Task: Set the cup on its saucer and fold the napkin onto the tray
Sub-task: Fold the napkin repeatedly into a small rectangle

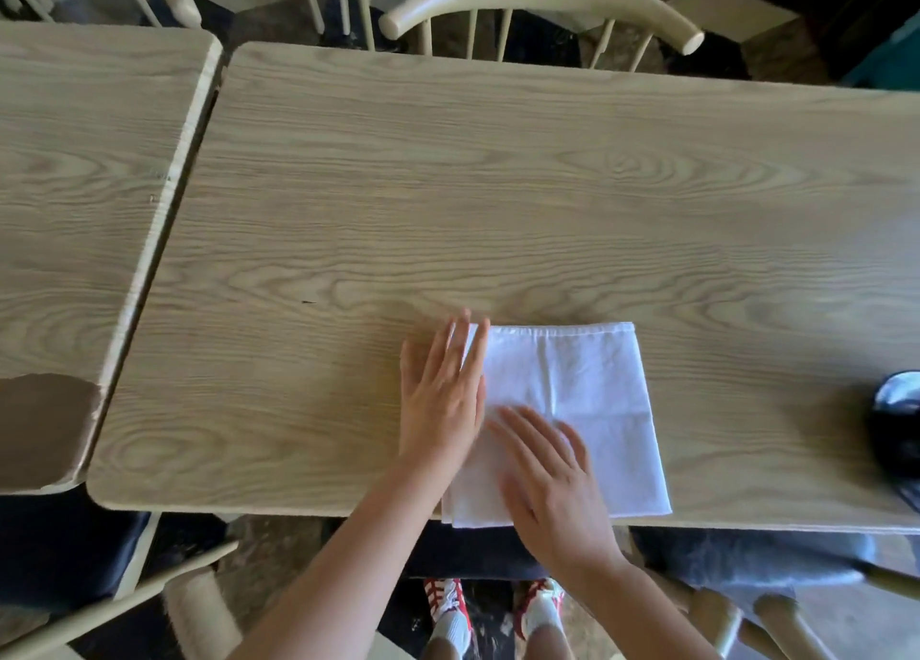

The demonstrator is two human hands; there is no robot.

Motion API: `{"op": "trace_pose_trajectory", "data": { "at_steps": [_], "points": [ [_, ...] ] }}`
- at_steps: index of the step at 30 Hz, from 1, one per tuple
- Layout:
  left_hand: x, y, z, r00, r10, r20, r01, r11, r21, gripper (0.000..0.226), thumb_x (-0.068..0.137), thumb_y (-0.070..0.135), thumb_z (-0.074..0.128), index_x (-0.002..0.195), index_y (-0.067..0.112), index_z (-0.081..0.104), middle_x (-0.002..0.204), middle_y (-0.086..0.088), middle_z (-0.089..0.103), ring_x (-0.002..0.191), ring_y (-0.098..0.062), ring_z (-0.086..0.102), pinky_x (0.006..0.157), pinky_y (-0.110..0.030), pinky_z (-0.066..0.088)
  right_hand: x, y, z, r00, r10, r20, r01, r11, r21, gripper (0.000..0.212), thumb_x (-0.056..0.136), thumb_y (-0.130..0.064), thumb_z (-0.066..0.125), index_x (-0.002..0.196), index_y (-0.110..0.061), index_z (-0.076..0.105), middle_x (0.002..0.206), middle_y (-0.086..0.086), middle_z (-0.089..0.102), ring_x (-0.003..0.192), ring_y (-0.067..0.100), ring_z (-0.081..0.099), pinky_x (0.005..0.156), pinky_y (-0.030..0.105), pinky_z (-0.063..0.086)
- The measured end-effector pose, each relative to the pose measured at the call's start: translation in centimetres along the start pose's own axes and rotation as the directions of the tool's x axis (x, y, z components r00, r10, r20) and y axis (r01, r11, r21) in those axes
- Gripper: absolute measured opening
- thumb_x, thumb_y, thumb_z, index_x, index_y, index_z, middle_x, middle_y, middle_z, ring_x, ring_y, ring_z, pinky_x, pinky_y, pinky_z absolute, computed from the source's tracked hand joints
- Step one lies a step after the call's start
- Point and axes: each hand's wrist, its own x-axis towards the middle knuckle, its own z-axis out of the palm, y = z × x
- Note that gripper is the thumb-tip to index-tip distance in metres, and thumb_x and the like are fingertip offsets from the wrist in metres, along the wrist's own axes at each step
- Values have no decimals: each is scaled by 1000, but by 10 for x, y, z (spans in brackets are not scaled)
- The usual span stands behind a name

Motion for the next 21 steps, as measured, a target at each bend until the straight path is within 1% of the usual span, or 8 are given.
{"op": "trace_pose_trajectory", "data": {
  "at_steps": [1, 3, 5, 8, 11, 14, 18, 21],
  "points": [
    [0, -2, 4, 999, -2, 46, 0, 999, 44, 56, 89, 26, 27, 144, 16, 21, 152, -4, 29, 140, -18, 22, 106, -57, 25, 8, -1, -1, 997, 53, -64, -48, 995, 83, 45, 94, -28, 33, 136, -16, 41, 144, 1, 42, 136, 14, 31, 108, 41, 25],
    [-1, -4, 9, 995, -29, 100, 20, 996, 89, 57, 89, 28, 24, 144, 16, 21, 154, -2, 24, 141, -15, 13, 108, -55, 20, 32, -2, -3, 978, 140, -157, -117, 982, 148, 47, 97, -28, 22, 140, -13, 33, 147, 3, 33, 138, 13, 23, 113, 33, 18],
    [0, -2, 9, 992, -56, 110, 46, 994, 95, 56, 89, 30, 24, 143, 15, 27, 153, -1, 26, 140, -14, 15, 108, -55, 21, 58, -1, -1, 972, 178, -156, -156, 977, 142, 50, 96, -28, 21, 143, -10, 24, 150, 2, 22, 140, 9, 12, 115, 29, 8],
    [1, 0, 8, 993, -52, 102, 39, 992, 123, 55, 90, 35, 26, 141, 16, 34, 152, -1, 29, 141, -15, 21, 107, -57, 21, 80, 4, 8, 984, 158, -87, -155, 987, 34, 53, 92, -25, 26, 142, -6, 27, 150, 7, 29, 140, 12, 17, 113, 33, 9],
    [0, -1, 9, 996, -30, 82, 21, 993, 117, 57, 90, 35, 27, 144, 17, 27, 153, 1, 24, 141, -13, 15, 109, -55, 11, 73, 37, 2, 994, 104, -34, -109, 982, -155, 58, 89, -29, 32, 142, -8, 28, 150, 7, 33, 139, 15, 23, 112, 39, 8],
    [0, -1, 8, 996, -46, 82, 37, 993, 108, 57, 90, 32, 25, 145, 18, 24, 154, 3, 21, 141, -11, 10, 110, -54, 6, 55, 91, -20, 984, 166, -64, -177, 947, -267, 60, 88, -33, 29, 143, -10, 24, 150, 5, 31, 139, 13, 22, 112, 42, 6],
    [0, 0, 7, 994, -58, 94, 49, 994, 103, 57, 90, 32, 24, 145, 18, 24, 154, 3, 21, 141, -10, 9, 110, -57, 10, 45, 116, -34, 982, 189, 2, -179, 934, -309, 60, 90, -35, 22, 145, -13, 18, 153, 0, 25, 140, 9, 11, 112, 42, 1],
    [0, 1, 6, 994, -58, 91, 49, 993, 106, 57, 89, 32, 25, 145, 18, 25, 154, 2, 23, 140, -11, 12, 109, -58, 14, 44, 104, -32, 962, 260, -86, -274, 911, -309, 60, 89, -36, 23, 145, -12, 20, 153, 1, 24, 141, 13, 17, 111, 44, -2]
  ]
}}
